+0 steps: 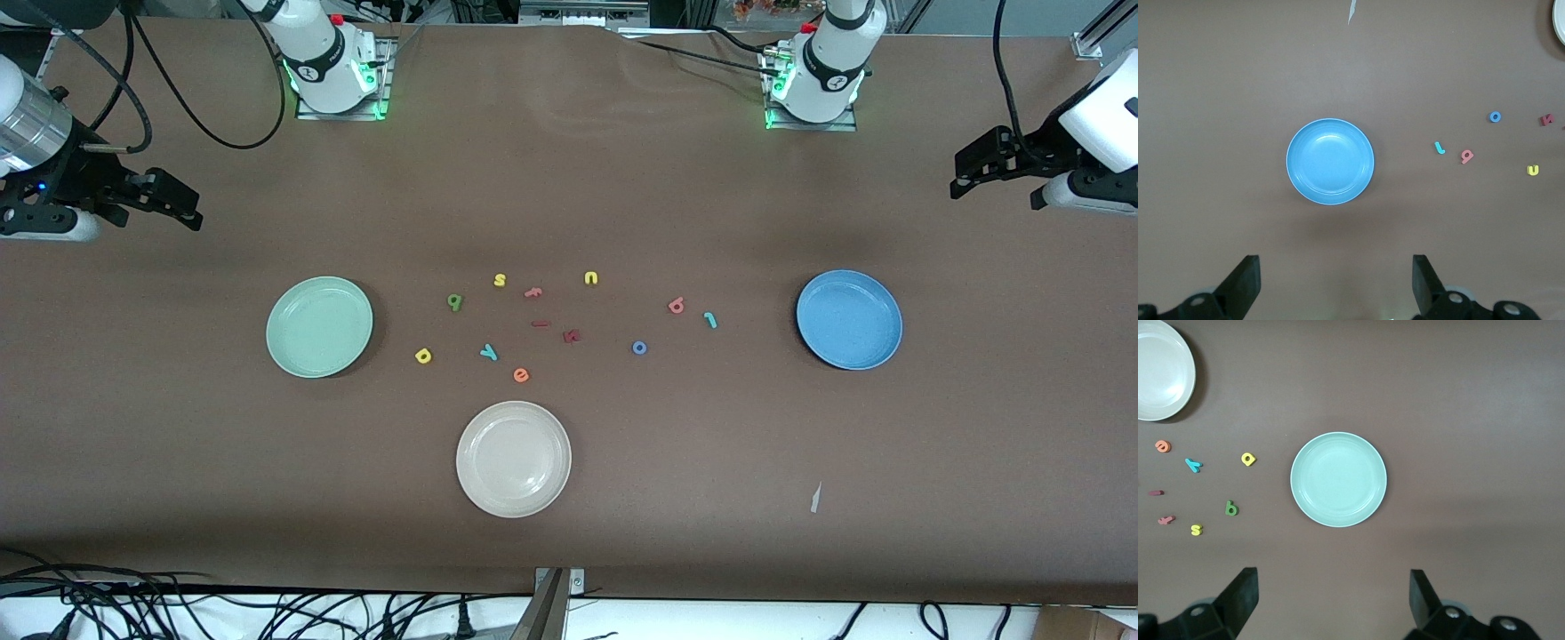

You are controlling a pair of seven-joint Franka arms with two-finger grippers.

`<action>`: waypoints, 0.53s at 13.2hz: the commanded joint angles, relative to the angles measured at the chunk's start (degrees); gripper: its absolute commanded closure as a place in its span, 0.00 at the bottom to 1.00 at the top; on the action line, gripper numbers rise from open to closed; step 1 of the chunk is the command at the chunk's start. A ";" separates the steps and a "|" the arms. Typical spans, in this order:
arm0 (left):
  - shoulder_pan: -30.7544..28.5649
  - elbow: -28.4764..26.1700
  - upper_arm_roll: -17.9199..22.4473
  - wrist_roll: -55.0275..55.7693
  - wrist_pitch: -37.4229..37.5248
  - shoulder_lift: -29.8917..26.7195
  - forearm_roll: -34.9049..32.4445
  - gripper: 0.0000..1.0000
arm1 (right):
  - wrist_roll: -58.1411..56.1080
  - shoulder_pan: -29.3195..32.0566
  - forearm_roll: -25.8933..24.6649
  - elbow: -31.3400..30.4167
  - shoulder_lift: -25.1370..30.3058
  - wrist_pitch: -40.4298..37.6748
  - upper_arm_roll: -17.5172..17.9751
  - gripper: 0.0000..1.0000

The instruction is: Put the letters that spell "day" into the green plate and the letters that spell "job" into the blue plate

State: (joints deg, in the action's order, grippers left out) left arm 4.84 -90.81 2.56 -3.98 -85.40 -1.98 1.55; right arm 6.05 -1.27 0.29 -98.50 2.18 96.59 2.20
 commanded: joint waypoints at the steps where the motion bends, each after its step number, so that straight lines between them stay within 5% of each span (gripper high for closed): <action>1: 0.44 2.04 -0.10 0.02 1.20 0.75 -1.11 0.00 | 0.27 -0.22 0.67 1.29 -0.42 -0.70 -0.18 0.00; 7: 0.44 2.04 -0.10 0.02 1.20 0.75 -1.11 0.00 | 0.28 -0.22 0.67 1.29 -0.42 -1.14 -0.18 0.00</action>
